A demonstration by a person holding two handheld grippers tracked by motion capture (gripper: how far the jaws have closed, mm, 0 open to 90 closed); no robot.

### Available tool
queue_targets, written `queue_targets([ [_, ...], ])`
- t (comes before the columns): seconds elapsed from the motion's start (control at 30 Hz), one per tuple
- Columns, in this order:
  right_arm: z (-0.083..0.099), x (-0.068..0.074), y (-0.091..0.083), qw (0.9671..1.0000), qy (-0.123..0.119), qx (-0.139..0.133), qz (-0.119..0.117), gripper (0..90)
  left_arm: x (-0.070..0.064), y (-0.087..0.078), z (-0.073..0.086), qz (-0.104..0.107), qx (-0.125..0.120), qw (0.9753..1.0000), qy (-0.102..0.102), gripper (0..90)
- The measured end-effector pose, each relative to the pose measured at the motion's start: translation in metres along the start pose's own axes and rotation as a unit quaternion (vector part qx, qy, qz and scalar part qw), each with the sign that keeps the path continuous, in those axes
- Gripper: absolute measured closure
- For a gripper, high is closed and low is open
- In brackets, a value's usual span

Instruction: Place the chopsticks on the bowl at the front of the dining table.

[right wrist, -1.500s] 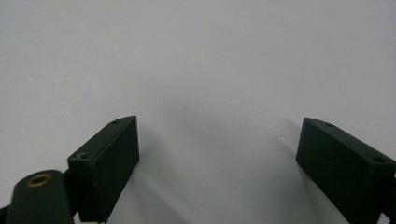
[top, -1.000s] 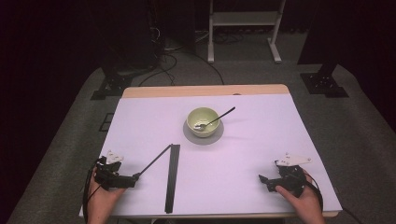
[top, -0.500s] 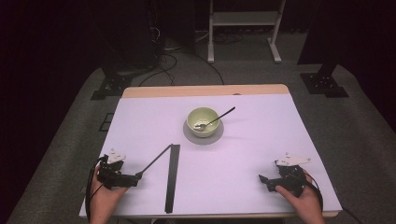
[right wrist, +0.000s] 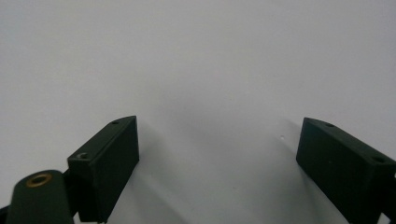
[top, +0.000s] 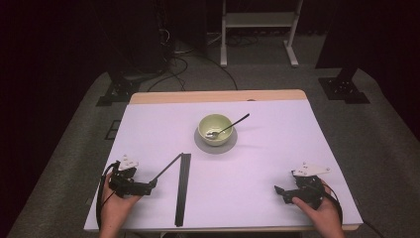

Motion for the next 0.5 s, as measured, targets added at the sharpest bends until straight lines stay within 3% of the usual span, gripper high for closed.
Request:
queue_targets([
  [0.5, 0.0, 0.0, 0.0, 1.0, 0.0, 0.0, 0.0, 11.5, -0.012, 0.01, -0.018, 0.025, -0.005, 0.9997, 0.007, 0.0],
])
Point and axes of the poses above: each handheld gripper's, and its own axes: y roughly forward along the jaws, z roughly out of its underside, x roughly to its left, the point moved 4 cm from there along y, roughly forward along the jaws, and after that the axes turned 10 degrees about -y, right-handed, at the moved point
